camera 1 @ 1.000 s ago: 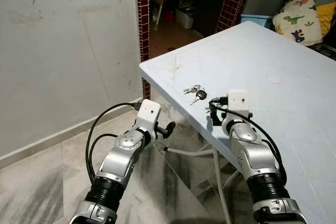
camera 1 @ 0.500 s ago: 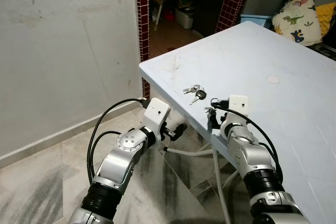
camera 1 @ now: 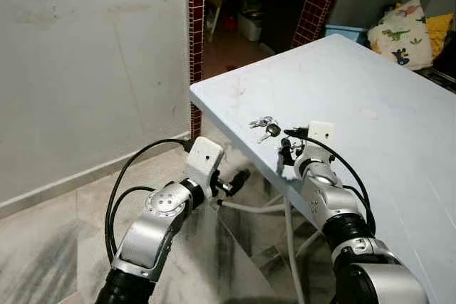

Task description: Hang keys on a hook

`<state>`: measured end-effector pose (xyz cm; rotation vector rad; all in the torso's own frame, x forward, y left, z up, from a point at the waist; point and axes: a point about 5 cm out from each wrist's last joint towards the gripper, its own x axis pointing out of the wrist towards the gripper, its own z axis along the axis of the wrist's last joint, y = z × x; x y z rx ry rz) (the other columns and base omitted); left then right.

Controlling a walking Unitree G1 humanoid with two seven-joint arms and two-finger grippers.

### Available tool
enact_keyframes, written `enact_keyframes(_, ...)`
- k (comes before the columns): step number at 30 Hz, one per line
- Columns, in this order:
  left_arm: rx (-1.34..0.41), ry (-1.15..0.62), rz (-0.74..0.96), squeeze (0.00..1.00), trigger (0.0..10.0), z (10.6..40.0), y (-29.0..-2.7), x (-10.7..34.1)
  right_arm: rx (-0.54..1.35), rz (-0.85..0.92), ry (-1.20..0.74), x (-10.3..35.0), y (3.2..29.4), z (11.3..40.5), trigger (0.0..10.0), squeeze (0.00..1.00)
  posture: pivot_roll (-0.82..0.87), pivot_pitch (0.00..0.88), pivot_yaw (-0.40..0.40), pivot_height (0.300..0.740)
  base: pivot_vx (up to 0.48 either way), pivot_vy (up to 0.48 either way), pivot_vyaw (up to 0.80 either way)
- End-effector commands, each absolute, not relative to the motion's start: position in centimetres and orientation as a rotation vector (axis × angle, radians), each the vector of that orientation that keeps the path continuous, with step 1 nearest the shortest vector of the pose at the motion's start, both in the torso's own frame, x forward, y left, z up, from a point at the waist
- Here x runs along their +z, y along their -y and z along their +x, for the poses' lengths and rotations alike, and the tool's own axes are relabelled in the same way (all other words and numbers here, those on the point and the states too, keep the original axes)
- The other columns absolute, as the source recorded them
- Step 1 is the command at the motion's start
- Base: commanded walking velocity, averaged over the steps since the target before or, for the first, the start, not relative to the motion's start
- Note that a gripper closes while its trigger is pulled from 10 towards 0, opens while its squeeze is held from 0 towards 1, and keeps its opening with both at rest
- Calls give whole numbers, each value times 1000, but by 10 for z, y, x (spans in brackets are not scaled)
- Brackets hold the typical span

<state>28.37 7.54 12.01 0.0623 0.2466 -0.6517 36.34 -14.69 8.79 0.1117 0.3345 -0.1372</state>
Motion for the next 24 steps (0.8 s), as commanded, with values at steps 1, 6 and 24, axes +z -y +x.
enact_keyframes(1,-654,-237,63,0,10000,281,-75,125,-160,136,-323,92,150,367,10000,0,250,0,-122,740,0,0,0)
enact_keyframes(6,-647,-209,47,0,10000,281,-75,131,-120,105,-285,101,145,372,10000,0,244,0,-116,740,0,0,0)
enact_keyframes(24,-452,-19,73,0,10000,278,-107,150,31,30,75,148,169,287,10000,0,106,0,-48,740,0,0,0)
